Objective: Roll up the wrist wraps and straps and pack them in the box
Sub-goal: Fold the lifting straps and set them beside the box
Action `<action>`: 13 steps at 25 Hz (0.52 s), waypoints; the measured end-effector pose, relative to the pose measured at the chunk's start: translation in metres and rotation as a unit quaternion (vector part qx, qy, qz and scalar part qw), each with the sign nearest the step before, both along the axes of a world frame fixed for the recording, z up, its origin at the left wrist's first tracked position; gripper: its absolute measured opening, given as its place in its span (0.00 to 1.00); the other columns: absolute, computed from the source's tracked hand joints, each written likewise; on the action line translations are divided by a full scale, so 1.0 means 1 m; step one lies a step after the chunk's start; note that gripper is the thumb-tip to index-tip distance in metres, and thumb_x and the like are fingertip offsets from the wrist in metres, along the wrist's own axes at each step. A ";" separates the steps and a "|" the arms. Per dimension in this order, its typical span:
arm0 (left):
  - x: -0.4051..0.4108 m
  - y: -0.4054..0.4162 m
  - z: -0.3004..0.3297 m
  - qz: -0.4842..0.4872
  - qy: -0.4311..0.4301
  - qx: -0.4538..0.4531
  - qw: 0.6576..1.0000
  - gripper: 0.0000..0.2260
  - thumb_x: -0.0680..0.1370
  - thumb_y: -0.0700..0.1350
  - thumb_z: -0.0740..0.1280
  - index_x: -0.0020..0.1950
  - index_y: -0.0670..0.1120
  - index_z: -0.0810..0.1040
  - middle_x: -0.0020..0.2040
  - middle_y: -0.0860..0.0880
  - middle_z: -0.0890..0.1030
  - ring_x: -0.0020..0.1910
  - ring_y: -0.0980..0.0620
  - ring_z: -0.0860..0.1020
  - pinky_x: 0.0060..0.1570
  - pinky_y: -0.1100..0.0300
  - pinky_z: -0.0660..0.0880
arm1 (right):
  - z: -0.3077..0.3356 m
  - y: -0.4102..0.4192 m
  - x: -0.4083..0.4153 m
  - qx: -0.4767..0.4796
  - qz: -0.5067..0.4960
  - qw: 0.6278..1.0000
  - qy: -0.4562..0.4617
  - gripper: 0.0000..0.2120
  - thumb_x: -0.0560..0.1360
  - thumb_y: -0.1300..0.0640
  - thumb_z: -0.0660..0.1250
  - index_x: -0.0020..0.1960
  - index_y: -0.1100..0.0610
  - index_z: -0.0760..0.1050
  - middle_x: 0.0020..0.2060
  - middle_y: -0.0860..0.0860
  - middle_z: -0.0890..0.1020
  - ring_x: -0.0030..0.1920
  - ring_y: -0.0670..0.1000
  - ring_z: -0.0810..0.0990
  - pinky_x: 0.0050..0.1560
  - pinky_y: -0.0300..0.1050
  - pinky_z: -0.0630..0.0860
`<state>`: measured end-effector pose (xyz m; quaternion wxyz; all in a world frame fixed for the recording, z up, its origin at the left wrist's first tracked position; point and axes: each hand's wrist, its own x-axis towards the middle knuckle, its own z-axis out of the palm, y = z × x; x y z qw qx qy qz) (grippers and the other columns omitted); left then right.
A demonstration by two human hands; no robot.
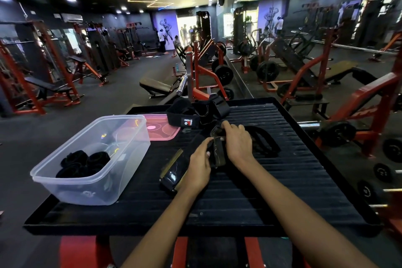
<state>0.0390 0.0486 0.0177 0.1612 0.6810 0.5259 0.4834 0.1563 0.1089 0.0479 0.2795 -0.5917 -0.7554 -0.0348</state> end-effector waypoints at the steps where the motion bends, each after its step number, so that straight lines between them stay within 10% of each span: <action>1: 0.000 0.001 -0.001 0.009 0.003 -0.003 1.000 0.19 0.79 0.31 0.54 0.68 0.43 0.70 0.61 0.50 0.77 0.59 0.58 0.74 0.57 0.79 0.64 | -0.003 0.000 -0.002 0.005 0.001 1.000 -0.006 0.14 0.78 0.62 0.59 0.63 0.56 0.67 0.52 0.56 0.79 0.53 0.59 0.74 0.49 0.51 0.71; 13: 0.000 0.006 -0.004 0.085 -0.007 -0.025 0.996 0.18 0.79 0.35 0.58 0.69 0.44 0.67 0.64 0.44 0.76 0.62 0.50 0.74 0.57 0.72 0.64 | -0.014 0.000 0.004 -0.012 0.034 0.988 -0.148 0.25 0.78 0.58 0.60 0.73 0.46 0.60 0.69 0.53 0.63 0.64 0.60 0.64 0.60 0.53 0.63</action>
